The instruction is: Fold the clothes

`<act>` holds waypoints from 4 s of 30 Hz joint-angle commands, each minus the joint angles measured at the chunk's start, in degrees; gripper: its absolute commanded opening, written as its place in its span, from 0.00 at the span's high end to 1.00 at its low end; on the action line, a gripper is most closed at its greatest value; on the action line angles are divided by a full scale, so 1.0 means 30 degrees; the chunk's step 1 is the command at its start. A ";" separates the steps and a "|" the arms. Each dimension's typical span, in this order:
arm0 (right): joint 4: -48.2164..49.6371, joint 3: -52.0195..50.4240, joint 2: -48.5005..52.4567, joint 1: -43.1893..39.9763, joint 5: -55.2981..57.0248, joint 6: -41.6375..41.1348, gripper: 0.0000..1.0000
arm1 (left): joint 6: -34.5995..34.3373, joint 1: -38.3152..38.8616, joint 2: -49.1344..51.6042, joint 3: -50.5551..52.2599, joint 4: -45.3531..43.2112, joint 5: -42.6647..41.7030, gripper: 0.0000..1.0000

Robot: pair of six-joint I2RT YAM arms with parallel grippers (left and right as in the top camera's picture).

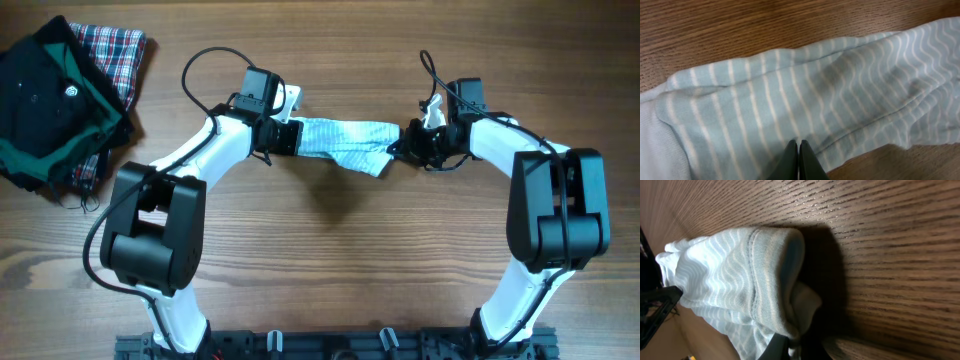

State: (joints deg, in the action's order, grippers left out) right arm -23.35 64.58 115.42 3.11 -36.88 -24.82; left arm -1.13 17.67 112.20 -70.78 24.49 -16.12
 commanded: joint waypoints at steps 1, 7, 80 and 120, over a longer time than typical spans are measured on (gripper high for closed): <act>0.0233 -0.0619 0.0962 0.0277 0.0685 0.0277 0.96 | 0.0321 0.0044 0.0226 -0.0233 0.0015 0.0131 0.96; 0.0459 -0.0415 0.0459 -0.0073 0.0685 0.0685 0.96 | 0.0313 0.0036 0.0226 -0.0233 0.0022 0.0342 0.96; -0.0430 0.4867 -0.1209 0.6499 0.4539 0.0153 0.96 | 0.0313 -0.3249 -0.6069 -0.0306 0.0787 0.1413 0.96; -0.6798 0.4867 -0.4444 -0.0204 0.4138 0.3912 0.96 | -0.3876 -0.1086 -0.2047 -0.0270 -0.1603 -0.3075 0.96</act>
State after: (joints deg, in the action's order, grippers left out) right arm -43.57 78.17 103.42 2.31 -24.16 -14.33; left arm -8.80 14.00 102.80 -70.81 20.95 -17.85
